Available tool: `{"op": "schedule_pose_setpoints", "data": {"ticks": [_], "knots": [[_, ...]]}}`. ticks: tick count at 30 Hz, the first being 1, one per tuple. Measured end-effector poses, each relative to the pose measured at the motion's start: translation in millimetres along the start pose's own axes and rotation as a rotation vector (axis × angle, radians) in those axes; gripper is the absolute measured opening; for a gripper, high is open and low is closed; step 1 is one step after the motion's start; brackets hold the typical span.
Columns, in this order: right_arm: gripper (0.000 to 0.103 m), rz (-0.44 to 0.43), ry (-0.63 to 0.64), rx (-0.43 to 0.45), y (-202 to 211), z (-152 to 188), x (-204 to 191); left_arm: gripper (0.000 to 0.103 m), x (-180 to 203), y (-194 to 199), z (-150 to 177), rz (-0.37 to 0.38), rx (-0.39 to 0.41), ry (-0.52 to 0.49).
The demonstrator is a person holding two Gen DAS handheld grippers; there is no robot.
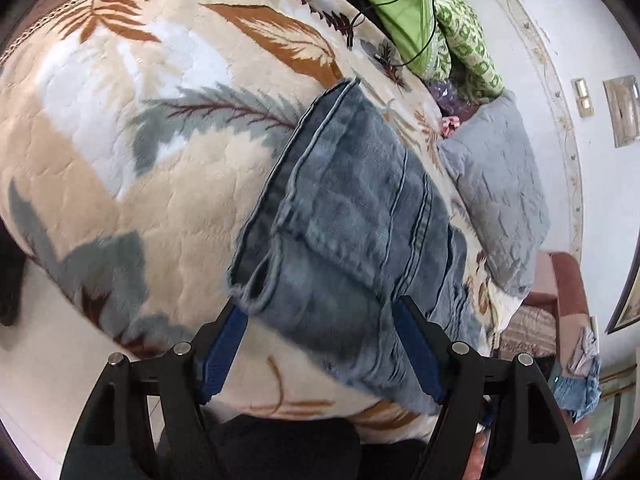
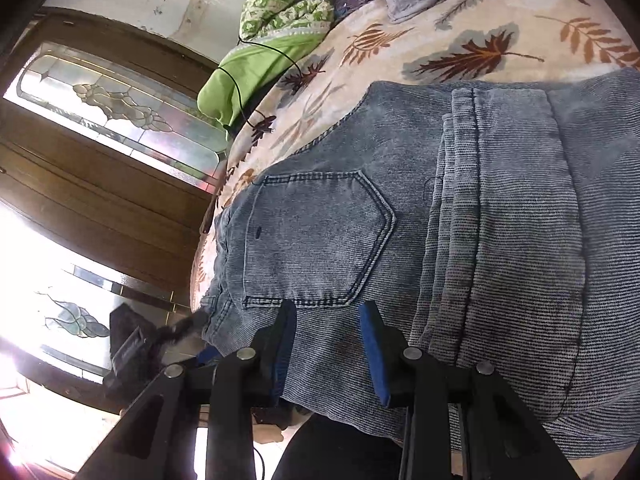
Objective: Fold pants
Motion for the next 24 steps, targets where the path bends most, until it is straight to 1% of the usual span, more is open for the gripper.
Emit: {"op": "schedule_pose_setpoints", "data": {"ticks": [5,6,7,8,9,10,11,13,16,19,22,24], "knots": [[0.037,0.006,0.001,0.001,-1.5,-0.1,1.1,0.075,3.7,-5.1,-16.8,0.019,0.033,0.011],[0.037,0.007,0.000,0.003,-1.7,-0.1,1.8,0.071,4.6,-6.4,-18.2,0.011,0.037,-0.001],[0.037,0.007,-0.002,0.006,-1.8,-0.2,2.3,0.057,6.0,-8.1,-19.5,0.002,0.041,-0.013],[0.037,0.005,-0.003,0.008,-1.3,0.0,2.6,0.049,6.4,-10.4,-20.3,0.001,0.038,-0.017],[0.037,0.008,0.002,0.012,-0.1,0.2,2.7,0.037,6.9,-14.3,-20.5,0.013,0.021,-0.013],[0.036,0.016,0.008,0.020,1.9,0.1,2.9,0.030,6.4,-15.9,-20.6,0.019,0.017,-0.009],[0.036,0.026,0.020,0.035,4.5,-0.2,3.7,0.028,7.6,-17.3,-21.2,0.017,0.017,-0.013],[0.036,0.046,0.026,0.059,12.0,-1.1,7.7,0.018,13.5,-17.1,-20.8,0.011,0.024,-0.042],[0.036,0.064,0.015,0.094,24.1,-4.4,15.8,0.015,29.3,-7.6,-20.2,0.011,0.050,-0.112],[0.036,0.067,-0.019,0.124,35.3,-10.4,27.2,0.014,54.2,4.0,-18.9,0.017,0.075,-0.194],[0.035,0.042,-0.041,0.129,34.6,-14.4,31.4,0.014,82.8,12.8,-14.8,0.017,0.088,-0.275],[0.034,0.029,-0.050,0.094,22.5,-13.0,33.3,0.014,102.2,16.9,-9.4,0.012,0.091,-0.334]]}}
Point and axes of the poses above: each gripper's, at about its wrist camera, not at the fingertips, and y roughly against the way its jaws point, x to its right, z to its underside, the point moved 7 cm from there along -y, roughly the way its jaws point, and after that the axes turned 6 degrees about z, right-handed, at the moved point
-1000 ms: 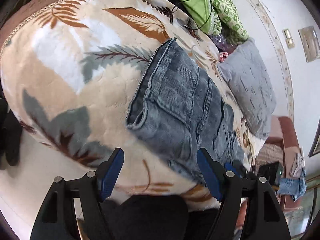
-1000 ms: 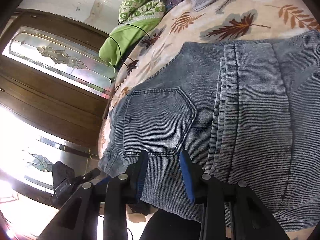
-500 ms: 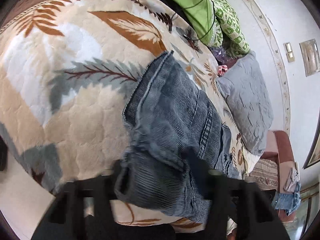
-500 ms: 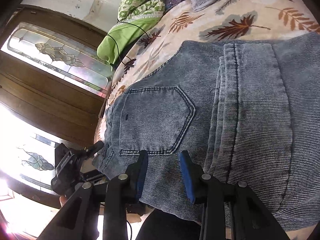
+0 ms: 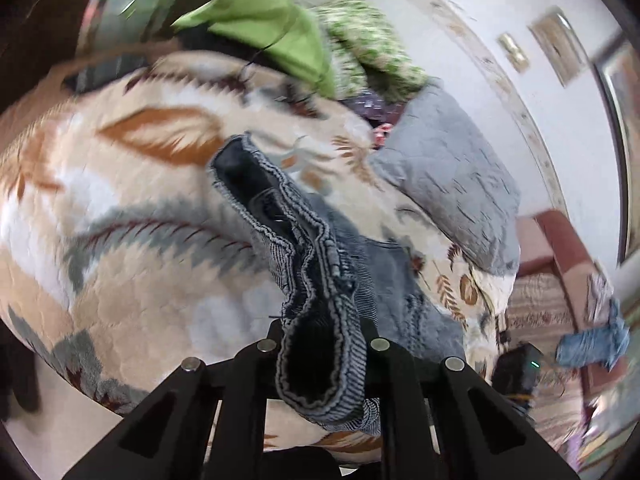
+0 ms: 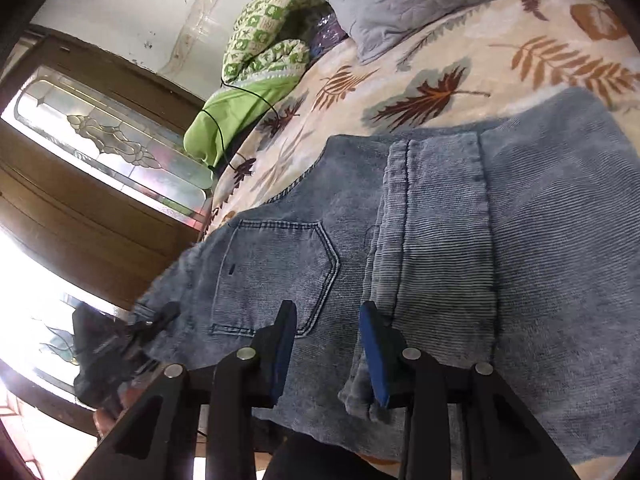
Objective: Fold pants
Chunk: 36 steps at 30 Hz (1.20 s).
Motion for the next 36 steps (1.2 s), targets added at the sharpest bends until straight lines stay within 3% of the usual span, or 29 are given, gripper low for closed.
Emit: {"op": "schedule_pose_setpoints", "data": {"ticks": [3,8,13,17,21,28,33,36], "knots": [[0.030,0.025,0.011,-0.019,-8.7,4.1,0.0,0.014,36.5,6.9,1.4,0.011,0.003,-0.106],[0.031,-0.092,0.034,0.012,4.5,-8.7,-27.4,0.014,103.3,3.9,9.6,0.032,-0.012,-0.264],[0.031,-0.227,0.086,0.015,9.9,-19.1,-64.5,0.014,150.2,-14.5,22.8,0.045,-0.055,-0.345],[0.030,-0.275,0.073,0.037,21.5,-19.8,-59.0,0.014,183.7,-31.7,33.5,0.059,-0.101,-0.401],[0.030,-0.313,0.018,0.096,56.3,-25.6,-25.0,0.014,227.0,-59.1,52.2,0.098,-0.160,-0.470],[0.030,-0.216,-0.084,0.184,112.0,-24.1,61.9,0.017,279.3,-133.7,109.5,0.159,-0.328,-0.538],[0.030,-0.099,-0.226,0.203,127.7,-2.6,138.0,0.020,281.3,-182.9,149.2,0.121,-0.483,-0.537],[0.030,-0.097,-0.300,0.267,155.7,8.1,171.0,0.024,280.5,-168.9,143.0,0.148,-0.472,-0.538]]}}
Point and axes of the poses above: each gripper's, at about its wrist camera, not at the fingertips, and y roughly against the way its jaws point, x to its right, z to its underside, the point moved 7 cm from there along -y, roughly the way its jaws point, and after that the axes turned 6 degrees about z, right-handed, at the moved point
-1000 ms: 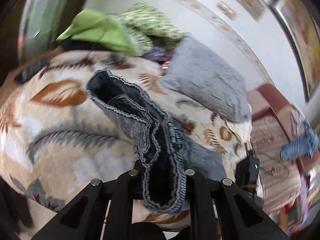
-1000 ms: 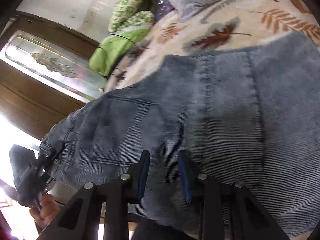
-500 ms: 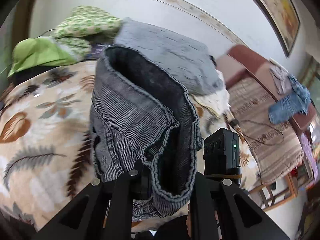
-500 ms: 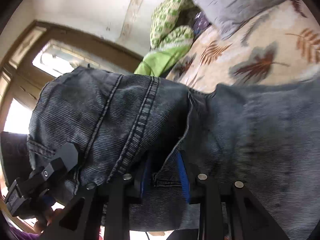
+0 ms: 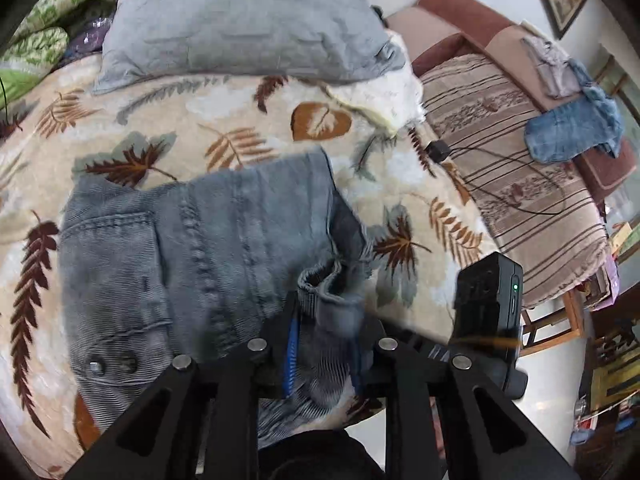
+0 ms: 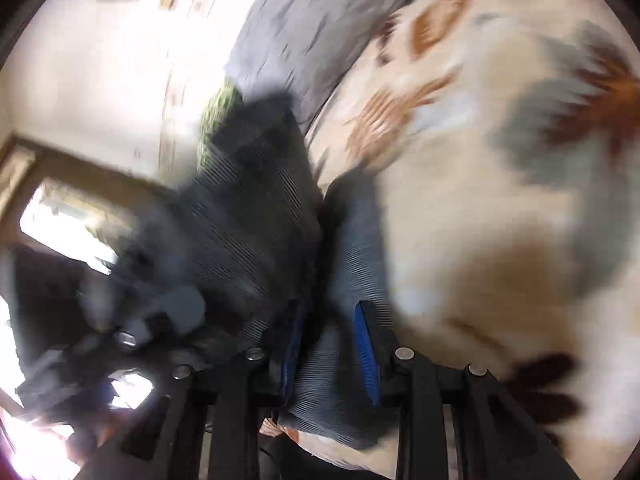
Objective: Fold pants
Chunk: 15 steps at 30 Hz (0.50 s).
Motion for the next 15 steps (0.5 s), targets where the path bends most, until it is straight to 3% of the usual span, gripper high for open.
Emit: {"op": "schedule_pose_setpoints", "data": {"ticks": [4,8,11,15], "knots": [[0.030,0.030,-0.034,0.079,34.6,-16.6,14.0,0.056,-11.4,51.0,-13.3,-0.103,0.140,-0.090],[0.030,0.054,0.081,0.150,55.4,-29.5,-26.4,0.059,-40.0,88.5,-18.4,-0.208,0.219,-0.097],[0.030,0.051,0.196,0.160,53.7,-30.8,-70.2,0.059,-63.6,84.0,-13.5,-0.283,0.201,-0.080],[0.030,0.101,0.263,0.113,14.9,-32.2,-100.2,0.059,-91.8,61.6,-6.0,-0.353,0.153,-0.056]]}}
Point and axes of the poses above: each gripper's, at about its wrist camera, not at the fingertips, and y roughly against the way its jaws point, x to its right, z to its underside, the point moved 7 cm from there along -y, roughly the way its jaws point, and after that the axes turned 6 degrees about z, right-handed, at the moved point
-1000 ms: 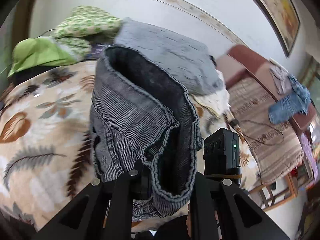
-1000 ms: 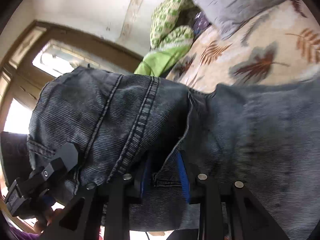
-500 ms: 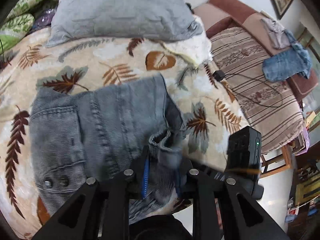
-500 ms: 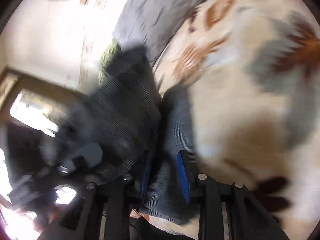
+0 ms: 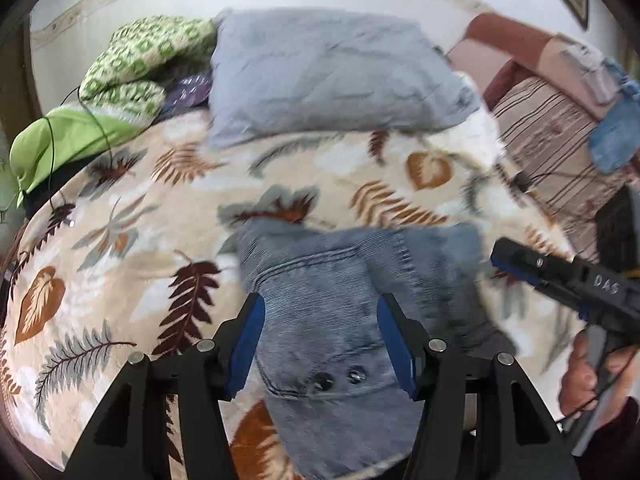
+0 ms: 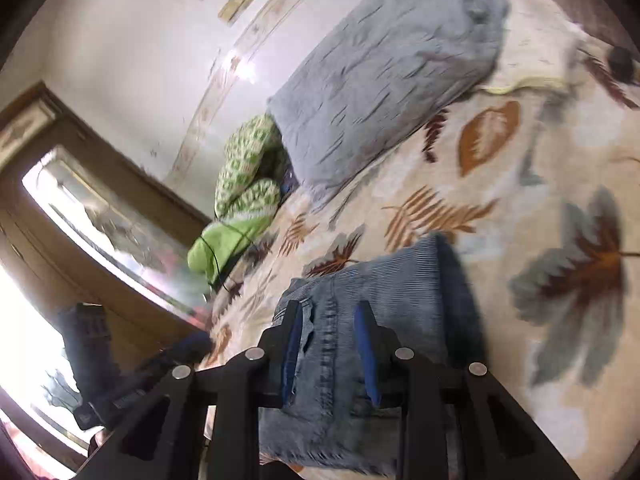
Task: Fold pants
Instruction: 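Open the left gripper and pull both grippers back from the jeans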
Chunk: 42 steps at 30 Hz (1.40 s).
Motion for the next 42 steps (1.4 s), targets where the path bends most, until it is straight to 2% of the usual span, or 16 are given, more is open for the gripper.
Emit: {"op": "schedule_pose_setpoints", "data": {"ticks": [6,10,11,14,17,21,23,26,29,31,35,38,40,42], "knots": [[0.030,0.119,0.041,-0.083,-65.0,0.1,8.0,0.059,-5.8,-47.8,-14.1,-0.057,-0.021,-0.026],[0.029,0.217,0.016,-0.130,-91.4,-1.1,34.8,0.061,-27.2,-89.5,-16.7,-0.128,-0.098,0.032],[0.029,0.224,0.000,-0.133,-95.8,-1.5,40.9,0.062,-33.1,-97.9,-15.6,-0.125,-0.116,0.061],[0.022,0.259,0.012,-0.150,-108.6,-1.7,55.4,0.068,-45.5,-116.8,-11.2,-0.098,-0.152,0.139],[0.009,0.263,-0.010,-0.150,-114.1,-2.5,67.5,0.075,-47.4,-122.0,-12.0,-0.135,-0.153,0.129],[0.009,0.255,-0.055,-0.167,-99.7,-2.8,66.6,0.074,-47.9,-106.5,-11.7,-0.128,-0.151,0.172],[0.015,0.279,-0.010,-0.148,-81.6,0.0,55.4,0.074,-44.3,-86.9,-10.1,-0.147,-0.119,0.140],[0.015,0.237,0.074,-0.156,-56.6,16.0,31.4,0.074,-28.1,-54.9,-1.4,-0.097,-0.070,0.082],[0.015,0.255,0.174,-0.195,-42.8,40.3,13.1,0.074,-13.8,-36.3,20.8,-0.077,-0.077,0.019],[0.015,0.287,0.205,-0.227,-40.7,56.3,11.2,0.074,-7.9,-34.2,40.1,-0.075,-0.107,-0.004],[0.016,0.325,0.212,-0.266,-45.0,85.4,22.4,0.074,-7.0,-51.0,79.1,-0.130,-0.192,-0.045],[0.016,0.325,0.216,-0.221,-42.6,92.6,25.5,0.075,-9.9,-49.7,81.9,-0.128,-0.158,-0.023],[0.015,0.357,0.236,-0.231,-41.6,91.4,22.5,0.075,-6.9,-42.2,76.4,-0.136,-0.159,-0.029],[0.015,0.393,0.260,-0.238,-35.1,88.1,14.1,0.075,-2.3,-27.3,69.2,-0.146,-0.121,-0.043]]}}
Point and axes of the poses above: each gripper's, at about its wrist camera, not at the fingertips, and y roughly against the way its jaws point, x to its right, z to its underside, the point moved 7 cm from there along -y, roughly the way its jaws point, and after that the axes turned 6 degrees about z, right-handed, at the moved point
